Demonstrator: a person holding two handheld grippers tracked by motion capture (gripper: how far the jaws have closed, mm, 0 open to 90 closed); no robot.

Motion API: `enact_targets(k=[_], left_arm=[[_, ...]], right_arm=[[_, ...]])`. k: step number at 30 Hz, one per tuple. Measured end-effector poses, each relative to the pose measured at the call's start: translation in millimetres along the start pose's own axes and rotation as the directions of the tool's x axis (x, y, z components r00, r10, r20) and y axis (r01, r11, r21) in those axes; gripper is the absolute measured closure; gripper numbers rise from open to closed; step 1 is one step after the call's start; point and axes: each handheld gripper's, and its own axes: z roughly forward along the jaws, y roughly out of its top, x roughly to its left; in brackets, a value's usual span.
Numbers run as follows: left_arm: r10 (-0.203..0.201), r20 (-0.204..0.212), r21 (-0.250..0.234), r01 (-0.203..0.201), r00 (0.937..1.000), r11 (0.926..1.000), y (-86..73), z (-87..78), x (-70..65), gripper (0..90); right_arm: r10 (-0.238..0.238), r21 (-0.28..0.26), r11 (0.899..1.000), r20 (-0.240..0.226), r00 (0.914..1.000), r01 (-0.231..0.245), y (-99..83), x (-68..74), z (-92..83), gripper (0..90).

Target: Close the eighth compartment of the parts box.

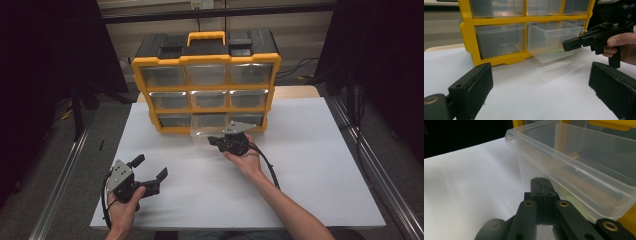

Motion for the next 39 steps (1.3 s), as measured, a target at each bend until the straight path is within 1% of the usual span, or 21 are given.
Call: enact_targets(k=[8, 17, 21, 30, 31, 39], left_arm=[[0.001, -0.002, -0.002, -0.001, 1.0000, 1.0000, 0.3, -0.4, 0.3, 5.6], [0.002, -0.002, 0.001, -0.002, 1.0000, 1.0000, 0.5, -0.8, 0.4, 5.5], [-0.002, -0.001, -0.002, 0.002, 1.0000, 1.0000, 0.4, -0.5, 0.3, 5.5], [0.005, -0.004, 0.001, -0.005, 1.0000, 1.0000, 0.4, -0.9, 1.0, 5.5], [0.001, -0.002, -0.001, -0.001, 1.0000, 1.0000, 0.4, -0.8, 0.8, 5.6], [0.001, -0.002, -0.002, -0.001, 1.0000, 1.0000, 0.5, -0.9, 0.8, 5.5]], right_arm=[[-0.006, -0.004, 1.000, 0.014, 0.9999, 0.006, 0.3, -2.1, 0.1, 90.0], [-0.001, -0.013, 1.000, 0.009, 1.0000, 0.001, 3.1, -3.0, 0.3, 90.0], [-0.005, -0.009, 1.000, 0.015, 0.9999, 0.005, 4.8, -3.6, 0.7, 90.0], [-0.001, -0.021, 1.000, 0.019, 0.9998, 0.002, 6.9, -5.1, 2.5, 90.0], [0.000, -0.023, 1.000, 0.019, 0.9998, 0.000, 7.2, -5.2, 2.7, 90.0], [-0.011, -0.025, 1.000, 0.027, 0.9996, 0.012, 8.4, -6.5, 4.0, 90.0]])
